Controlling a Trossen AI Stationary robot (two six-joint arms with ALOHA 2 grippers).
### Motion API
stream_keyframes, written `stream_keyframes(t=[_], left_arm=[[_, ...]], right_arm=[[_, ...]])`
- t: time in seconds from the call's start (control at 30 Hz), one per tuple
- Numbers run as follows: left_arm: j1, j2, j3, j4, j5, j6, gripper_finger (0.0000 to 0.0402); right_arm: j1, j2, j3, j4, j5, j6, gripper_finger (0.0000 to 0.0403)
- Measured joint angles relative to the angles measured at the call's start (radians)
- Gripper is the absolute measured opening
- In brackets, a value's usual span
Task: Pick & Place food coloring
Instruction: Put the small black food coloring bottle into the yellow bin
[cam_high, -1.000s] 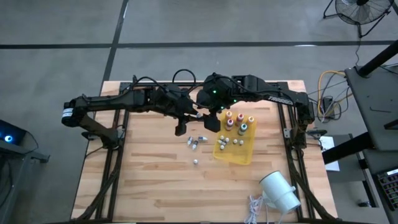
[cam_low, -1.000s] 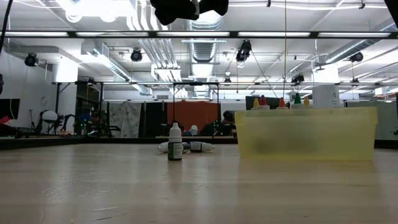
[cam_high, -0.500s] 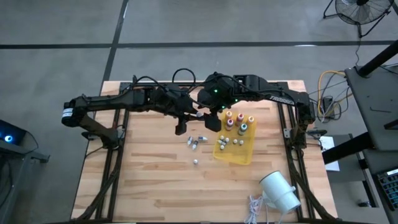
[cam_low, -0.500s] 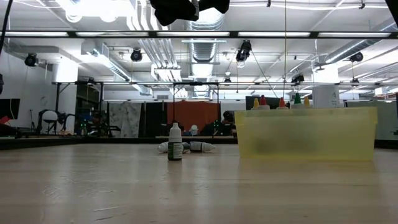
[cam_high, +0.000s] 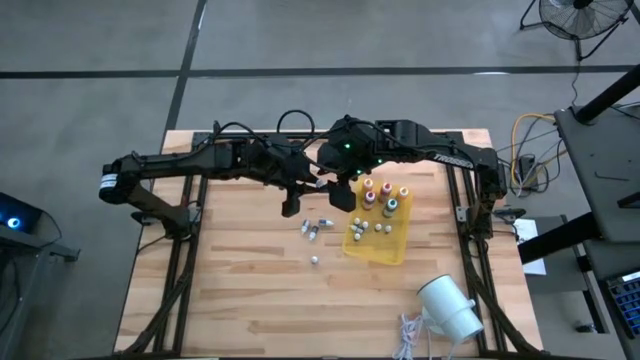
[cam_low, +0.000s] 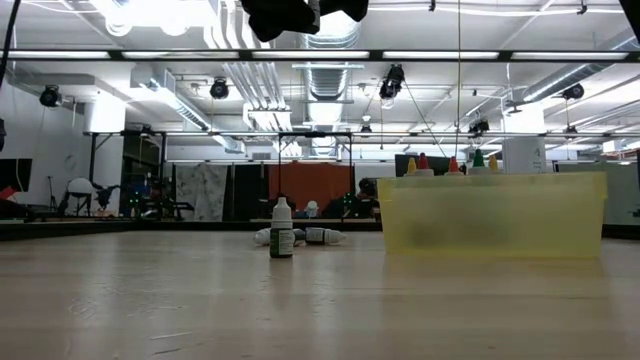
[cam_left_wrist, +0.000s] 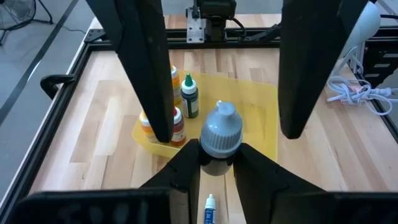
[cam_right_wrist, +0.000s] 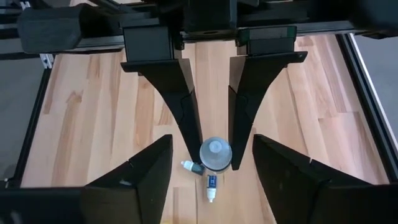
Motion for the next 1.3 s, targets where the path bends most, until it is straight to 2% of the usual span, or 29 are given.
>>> stream_keyframes(t=[0.73,1.3], left_arm=[[0.003,0.000,0.000,-0.001,0.002,-0.001,0.0062],[0.014,0.000,0.000,-0.009,-0.005,0.003,0.0068]], right_arm=[[-0.001,0.002,-0.012,-0.001,-0.006,-0.011,0.0055],[-0.001,0.002,-0.013,-0.002,-0.003,-0.025,0.0046]])
